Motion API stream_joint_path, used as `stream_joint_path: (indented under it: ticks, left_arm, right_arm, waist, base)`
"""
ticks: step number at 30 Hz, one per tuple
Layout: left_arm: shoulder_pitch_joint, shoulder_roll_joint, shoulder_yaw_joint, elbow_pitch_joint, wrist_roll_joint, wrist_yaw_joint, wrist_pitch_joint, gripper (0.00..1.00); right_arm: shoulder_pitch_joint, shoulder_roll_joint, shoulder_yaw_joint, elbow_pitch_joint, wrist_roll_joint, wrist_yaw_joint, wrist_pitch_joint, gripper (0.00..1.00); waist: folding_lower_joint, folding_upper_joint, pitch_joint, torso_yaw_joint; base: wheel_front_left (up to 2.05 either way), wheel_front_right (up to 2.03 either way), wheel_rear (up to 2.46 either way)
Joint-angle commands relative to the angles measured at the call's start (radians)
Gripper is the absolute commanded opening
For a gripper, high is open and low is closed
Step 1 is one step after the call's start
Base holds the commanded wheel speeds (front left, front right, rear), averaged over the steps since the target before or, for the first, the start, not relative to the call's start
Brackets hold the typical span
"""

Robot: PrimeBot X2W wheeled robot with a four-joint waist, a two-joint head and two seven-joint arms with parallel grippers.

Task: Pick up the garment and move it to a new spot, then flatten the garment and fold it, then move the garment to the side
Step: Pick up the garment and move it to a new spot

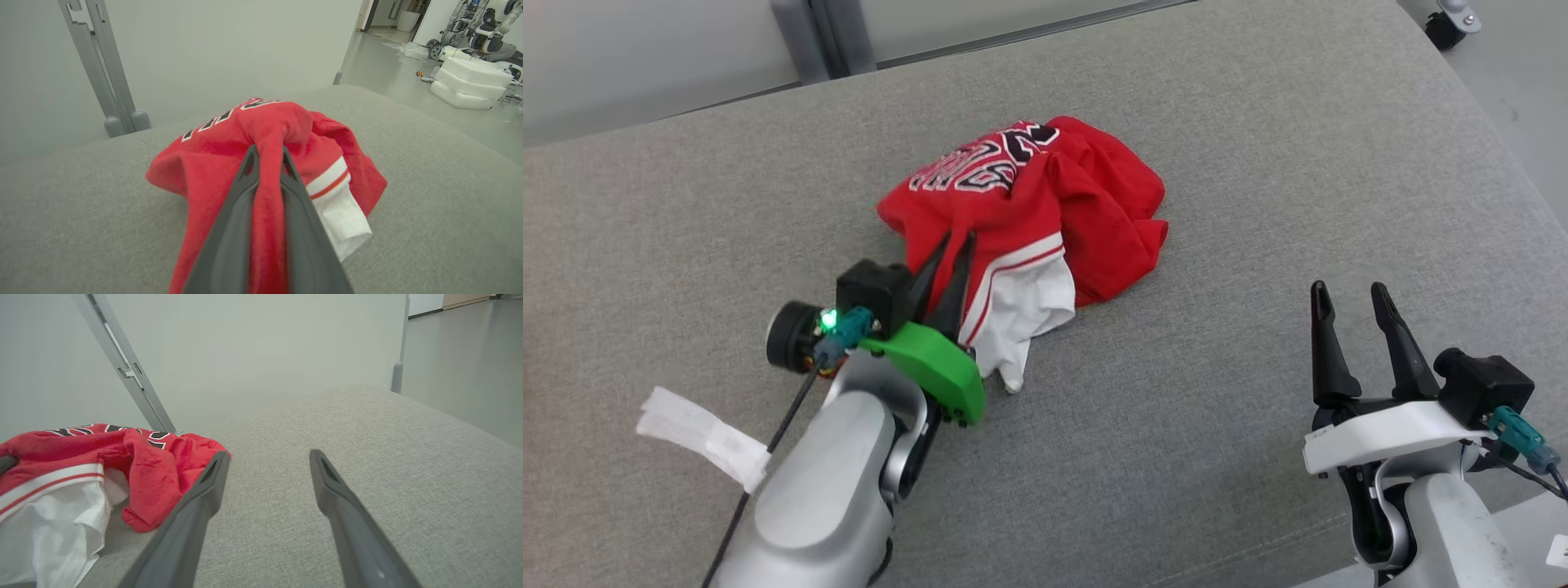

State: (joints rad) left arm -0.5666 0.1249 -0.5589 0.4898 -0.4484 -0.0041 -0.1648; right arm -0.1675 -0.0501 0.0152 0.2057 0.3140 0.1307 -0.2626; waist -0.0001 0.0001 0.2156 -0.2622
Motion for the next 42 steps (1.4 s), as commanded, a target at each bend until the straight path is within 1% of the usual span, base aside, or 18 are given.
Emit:
stream_joint_path:
  ticks: [1, 3, 4, 5, 10, 16, 25, 33, 39, 42]
  left_arm:
    - [0.032, -0.001, -0.004, 0.013, -0.01, -0.001, -0.012, 0.0]
    - [0.062, -0.004, -0.006, 0.029, -0.016, 0.004, -0.027, 0.02]
    - [0.073, -0.005, -0.009, 0.035, -0.015, 0.003, -0.035, 0.39]
    - [0.082, -0.007, -0.015, 0.04, -0.011, 0.001, -0.043, 1.0]
    - [0.089, -0.005, -0.005, 0.029, 0.0, 0.008, -0.078, 1.0]
    - [0.109, 0.03, 0.045, -0.03, 0.02, 0.028, -0.1, 1.0]
    - [0.203, 0.086, 0.187, -0.166, 0.058, 0.066, -0.1, 1.0]
    - [0.328, 0.133, 0.332, -0.234, 0.074, 0.077, -0.1, 1.0]
    - [0.435, 0.129, 0.418, -0.28, 0.087, 0.083, -0.1, 1.0]
    - [0.48, 0.12, 0.435, -0.299, 0.098, 0.063, -0.1, 1.0]
  right_arm:
    - [0.01, -0.001, 0.004, 0.004, 0.0, 0.0, -0.003, 1.0]
    - [0.014, -0.001, 0.004, 0.006, -0.005, 0.0, -0.003, 1.0]
    - [0.016, -0.001, 0.004, 0.007, -0.007, 0.0, -0.003, 1.0]
    - [0.018, -0.001, 0.003, 0.008, -0.01, 0.0, -0.003, 1.0]
    - [0.027, -0.001, 0.005, 0.01, -0.023, 0.0, -0.003, 1.0]
    - [0.044, -0.001, 0.021, 0.002, -0.037, 0.0, -0.003, 1.0]
    - [0.073, -0.001, 0.028, -0.004, -0.055, 0.0, -0.003, 1.0]
    - [0.084, -0.001, 0.051, -0.008, -0.074, 0.0, -0.003, 1.0]
    - [0.099, -0.002, 0.062, -0.013, -0.099, 0.0, -0.003, 1.0]
    - [0.104, -0.008, 0.068, -0.017, -0.106, 0.0, -0.003, 1.0]
  waist:
    - [0.0001, -0.0001, -0.009, 0.007]
    - [0.0001, -0.0001, -0.017, 0.014]
    - [0.0001, -0.0001, -0.021, 0.019]
    - [0.0001, -0.0001, -0.025, 0.025]
    - [0.0001, -0.0001, -0.055, 0.058]
    - [0.0001, -0.0001, -0.101, 0.1]
    - [0.0001, -0.0001, -0.154, 0.173]
    - [0.0001, -0.0001, -0.183, 0.219]
    - [0.0001, -0.0001, -0.201, 0.243]
    - [0.0001, -0.0001, -0.207, 0.254]
  base:
    - [0.0, 0.0, 0.0]
    - [0.0, 0.0, 0.0]
    - [0.0, 0.0, 0.0]
    - [0.0, 0.0, 0.0]
    - [0.0, 0.0, 0.0]
    - [0.0, 0.0, 0.0]
    - [0.0, 0.0, 0.0]
    - [0.0, 0.0, 0.0]
    - [0.0, 0.0, 0.0]
    - [0.0, 0.0, 0.0]
